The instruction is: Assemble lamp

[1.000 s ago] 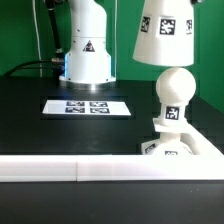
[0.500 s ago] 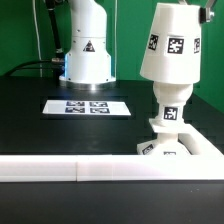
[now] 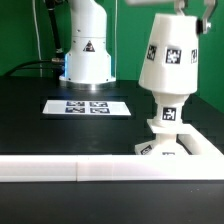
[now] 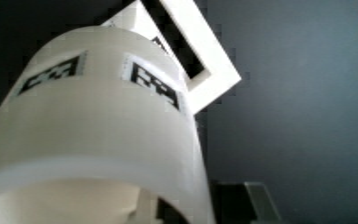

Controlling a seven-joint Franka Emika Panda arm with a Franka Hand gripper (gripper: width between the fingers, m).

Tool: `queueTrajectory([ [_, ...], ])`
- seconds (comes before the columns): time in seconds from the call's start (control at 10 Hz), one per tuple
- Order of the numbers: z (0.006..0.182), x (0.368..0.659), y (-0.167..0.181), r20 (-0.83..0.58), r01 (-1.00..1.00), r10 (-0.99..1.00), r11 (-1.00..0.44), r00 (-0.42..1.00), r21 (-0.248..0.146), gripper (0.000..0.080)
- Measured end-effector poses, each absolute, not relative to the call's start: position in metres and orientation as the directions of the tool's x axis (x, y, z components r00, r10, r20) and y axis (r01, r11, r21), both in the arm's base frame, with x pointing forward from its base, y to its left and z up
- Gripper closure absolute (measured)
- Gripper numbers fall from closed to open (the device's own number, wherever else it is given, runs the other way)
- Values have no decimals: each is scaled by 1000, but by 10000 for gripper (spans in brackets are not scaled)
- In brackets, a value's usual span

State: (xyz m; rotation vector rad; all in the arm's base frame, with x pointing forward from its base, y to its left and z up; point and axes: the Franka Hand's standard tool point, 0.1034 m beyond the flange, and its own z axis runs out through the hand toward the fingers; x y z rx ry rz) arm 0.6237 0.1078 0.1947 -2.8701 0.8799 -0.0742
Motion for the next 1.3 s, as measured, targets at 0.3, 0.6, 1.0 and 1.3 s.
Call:
queueTrajectory([
  [0.3, 181, 618, 109, -1, -552, -557, -823, 831, -132, 755],
  [0.6, 164, 618, 108, 0, -554, -558, -824, 830, -119, 755],
  [1.0, 152, 621, 108, 21, -522, -527, -847, 850, -98, 755],
  [1.3, 151, 620, 109, 24, -515, -519, -852, 855, -93, 673],
])
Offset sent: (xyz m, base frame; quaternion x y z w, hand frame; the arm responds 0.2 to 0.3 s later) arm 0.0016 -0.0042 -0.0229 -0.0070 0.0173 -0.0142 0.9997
